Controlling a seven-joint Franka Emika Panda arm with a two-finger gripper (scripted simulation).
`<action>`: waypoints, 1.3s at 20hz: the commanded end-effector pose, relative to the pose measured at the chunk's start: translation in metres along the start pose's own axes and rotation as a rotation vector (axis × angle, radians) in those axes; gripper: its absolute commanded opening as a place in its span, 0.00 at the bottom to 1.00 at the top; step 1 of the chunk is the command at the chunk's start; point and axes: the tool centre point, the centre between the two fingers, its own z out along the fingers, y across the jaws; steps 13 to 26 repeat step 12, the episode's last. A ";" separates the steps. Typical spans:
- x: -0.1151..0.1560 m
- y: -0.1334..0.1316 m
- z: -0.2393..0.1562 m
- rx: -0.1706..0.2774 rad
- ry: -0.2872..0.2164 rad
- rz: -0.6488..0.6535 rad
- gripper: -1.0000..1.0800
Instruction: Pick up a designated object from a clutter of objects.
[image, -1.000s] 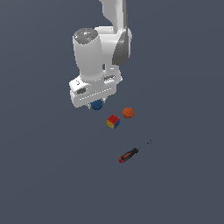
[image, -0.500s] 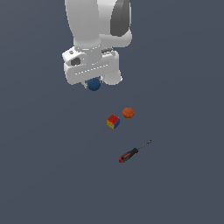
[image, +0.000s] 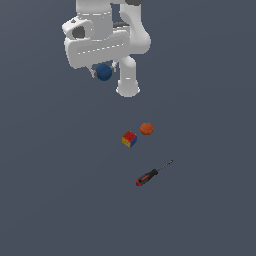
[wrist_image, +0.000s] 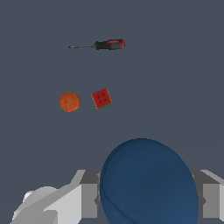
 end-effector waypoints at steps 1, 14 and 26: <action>-0.006 -0.002 -0.015 0.000 0.000 0.000 0.00; -0.015 -0.005 -0.043 0.000 -0.001 0.000 0.00; -0.015 -0.005 -0.043 0.000 -0.001 0.000 0.00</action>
